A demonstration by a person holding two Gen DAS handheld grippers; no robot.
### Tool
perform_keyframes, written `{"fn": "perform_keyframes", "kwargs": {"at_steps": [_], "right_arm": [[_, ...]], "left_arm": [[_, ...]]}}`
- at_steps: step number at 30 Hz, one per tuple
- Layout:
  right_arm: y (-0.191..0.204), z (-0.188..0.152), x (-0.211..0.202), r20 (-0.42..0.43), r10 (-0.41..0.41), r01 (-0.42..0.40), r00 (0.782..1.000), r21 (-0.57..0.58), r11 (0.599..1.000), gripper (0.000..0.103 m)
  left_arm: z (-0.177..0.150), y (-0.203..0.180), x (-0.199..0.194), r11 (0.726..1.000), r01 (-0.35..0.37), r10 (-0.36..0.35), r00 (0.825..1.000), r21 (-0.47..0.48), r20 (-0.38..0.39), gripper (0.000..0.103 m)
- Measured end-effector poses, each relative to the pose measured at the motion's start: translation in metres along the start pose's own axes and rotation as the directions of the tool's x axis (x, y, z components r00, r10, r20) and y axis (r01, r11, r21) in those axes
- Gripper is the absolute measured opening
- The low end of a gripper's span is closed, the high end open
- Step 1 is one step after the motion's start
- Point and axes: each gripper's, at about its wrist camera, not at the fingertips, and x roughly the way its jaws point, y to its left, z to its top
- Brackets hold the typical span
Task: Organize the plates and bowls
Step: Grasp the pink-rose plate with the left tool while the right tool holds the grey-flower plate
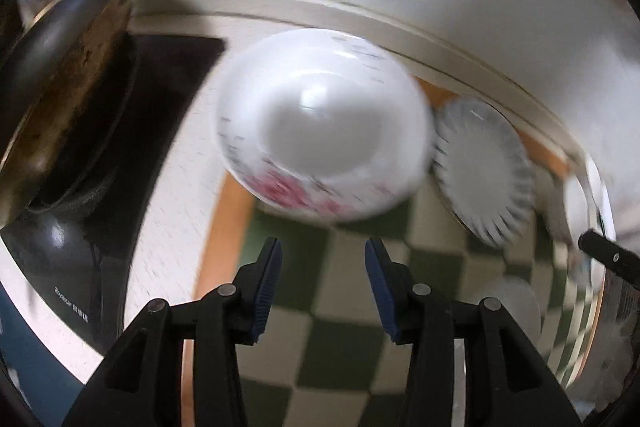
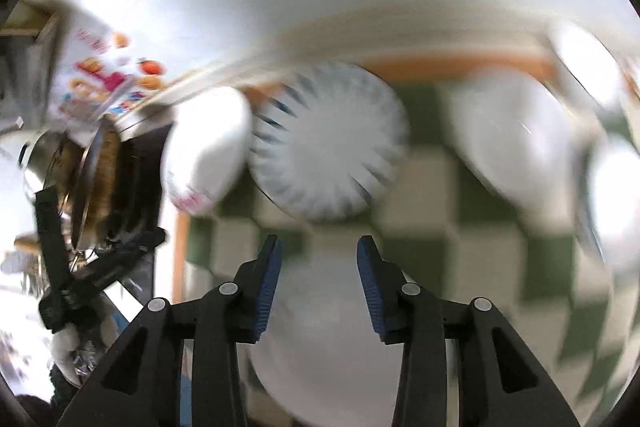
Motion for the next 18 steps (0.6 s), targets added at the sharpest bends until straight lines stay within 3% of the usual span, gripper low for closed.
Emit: {"fn": "perform_keyframes", "kwargs": {"at_steps": [4,8,16,18], "right_arm": [[0.045,0.06,0.054,-0.02,0.012,-0.014,1.0,-0.124,0.992,0.042],[0.088,0.109,0.115,-0.056,-0.038,0.021,0.998,-0.272,0.962,0.042],[0.103,0.154,0.192,-0.166,-0.054,-0.007,0.985,-0.348,0.937,0.042],[0.101,0.16,0.209,-0.205,-0.039,-0.033,0.978,-0.336,0.941,0.042]], "left_arm": [[0.024,0.034,0.023,0.993,0.002,-0.005,1.0,-0.116,-0.029,0.041],[0.036,0.05,0.04,0.985,-0.017,0.01,0.999,-0.169,-0.044,0.041],[0.052,0.061,0.071,0.977,-0.005,-0.008,0.998,-0.213,-0.06,0.04],[0.055,0.056,0.078,0.982,-0.012,0.001,0.998,-0.189,-0.058,0.035]]}}
